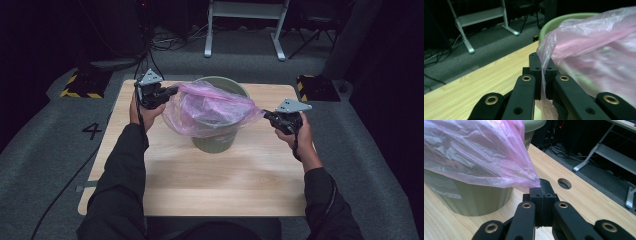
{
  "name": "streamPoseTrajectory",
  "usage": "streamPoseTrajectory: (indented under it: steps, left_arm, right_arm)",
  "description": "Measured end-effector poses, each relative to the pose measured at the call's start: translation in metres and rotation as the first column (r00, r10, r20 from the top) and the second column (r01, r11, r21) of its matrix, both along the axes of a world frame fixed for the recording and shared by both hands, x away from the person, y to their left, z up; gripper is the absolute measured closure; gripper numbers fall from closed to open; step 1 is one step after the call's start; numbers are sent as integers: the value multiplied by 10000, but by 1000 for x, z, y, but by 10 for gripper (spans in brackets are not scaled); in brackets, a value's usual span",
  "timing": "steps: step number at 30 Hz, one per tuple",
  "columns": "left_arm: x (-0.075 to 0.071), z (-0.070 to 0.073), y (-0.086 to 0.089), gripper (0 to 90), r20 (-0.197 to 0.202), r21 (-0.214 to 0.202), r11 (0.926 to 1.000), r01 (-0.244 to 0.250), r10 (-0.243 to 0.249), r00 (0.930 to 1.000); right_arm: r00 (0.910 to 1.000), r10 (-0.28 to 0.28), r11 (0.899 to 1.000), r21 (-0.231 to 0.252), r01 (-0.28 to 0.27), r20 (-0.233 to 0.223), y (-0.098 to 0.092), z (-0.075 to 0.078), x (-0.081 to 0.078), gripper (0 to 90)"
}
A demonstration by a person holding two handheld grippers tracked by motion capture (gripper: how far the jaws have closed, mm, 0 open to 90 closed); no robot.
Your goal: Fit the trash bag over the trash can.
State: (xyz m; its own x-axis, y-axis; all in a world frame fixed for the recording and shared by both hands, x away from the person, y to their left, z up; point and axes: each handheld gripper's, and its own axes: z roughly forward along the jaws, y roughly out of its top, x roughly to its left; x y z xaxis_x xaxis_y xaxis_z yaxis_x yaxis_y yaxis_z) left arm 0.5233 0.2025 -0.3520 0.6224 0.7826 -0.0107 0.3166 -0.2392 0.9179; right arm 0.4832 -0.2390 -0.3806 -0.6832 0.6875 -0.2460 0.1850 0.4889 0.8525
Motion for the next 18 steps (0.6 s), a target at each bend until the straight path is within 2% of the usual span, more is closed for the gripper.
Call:
streamPoseTrajectory:
  steps: [2, 7, 10, 13, 18]
  left_arm:
    - [8, -7, 3, 896, -318, -307, 9994, -145, 135, 9994]
    - [23, -24, 4, 896, -852, -436, 9988, -215, 178, 9962]
    - [31, -32, 5, 896, -1142, -702, 9972, -244, 163, 9933]
    - [35, -41, 4, 896, -1490, -930, 9955, -203, 63, 9888]
    - [38, -51, -1, 896, -1830, -990, 9951, -30, -152, 9830]
  right_arm:
    - [10000, -26, 10000, -7, 26, -15, 0, -1, 1, 900]
    - [9998, -122, 9999, 76, 123, -157, 1, -5, 5, 900]
    - [9996, -228, 9997, 73, 229, -173, 1, -6, 7, 900]
    - [9993, -326, 9992, 208, 329, -155, 1, -6, 10, 900]
    - [9990, -357, 9992, 193, 362, -258, 2, -12, 13, 900]
